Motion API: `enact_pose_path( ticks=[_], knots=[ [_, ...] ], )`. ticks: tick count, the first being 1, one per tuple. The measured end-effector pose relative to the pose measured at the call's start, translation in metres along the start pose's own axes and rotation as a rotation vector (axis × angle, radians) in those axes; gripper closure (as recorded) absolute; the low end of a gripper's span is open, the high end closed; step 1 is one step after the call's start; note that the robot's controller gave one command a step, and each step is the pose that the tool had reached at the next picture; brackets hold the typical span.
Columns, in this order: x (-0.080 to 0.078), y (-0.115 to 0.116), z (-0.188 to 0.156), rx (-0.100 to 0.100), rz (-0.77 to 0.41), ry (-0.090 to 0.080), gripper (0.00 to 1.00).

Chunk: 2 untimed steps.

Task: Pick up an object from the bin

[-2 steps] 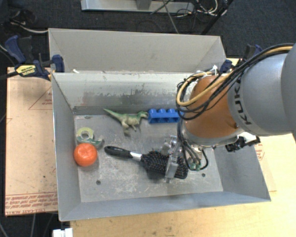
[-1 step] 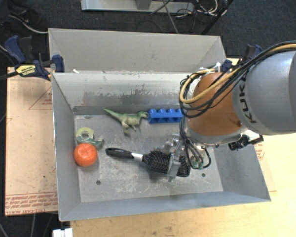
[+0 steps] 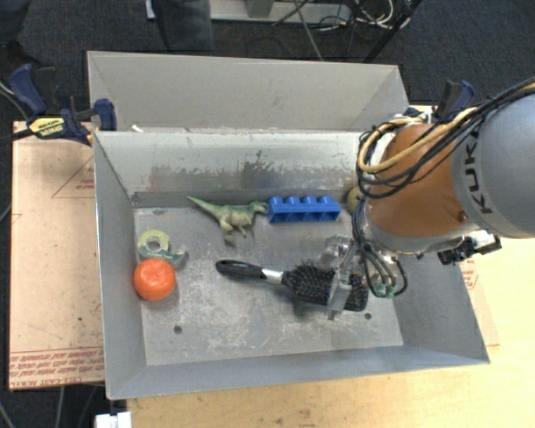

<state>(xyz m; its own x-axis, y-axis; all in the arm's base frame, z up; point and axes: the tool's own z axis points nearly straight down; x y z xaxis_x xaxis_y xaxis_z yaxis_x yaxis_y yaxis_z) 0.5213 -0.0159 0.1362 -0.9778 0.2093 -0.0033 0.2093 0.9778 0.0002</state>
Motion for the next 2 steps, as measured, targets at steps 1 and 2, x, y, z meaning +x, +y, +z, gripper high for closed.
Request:
enact_pose_path(
  ticks=[1, 2],
  knots=[
    [0.008, 0.01, -0.036, 0.003, -0.014, 0.014, 1.0],
    [-0.004, -0.014, -0.031, -0.005, -0.048, -0.013, 1.0]
  ],
)
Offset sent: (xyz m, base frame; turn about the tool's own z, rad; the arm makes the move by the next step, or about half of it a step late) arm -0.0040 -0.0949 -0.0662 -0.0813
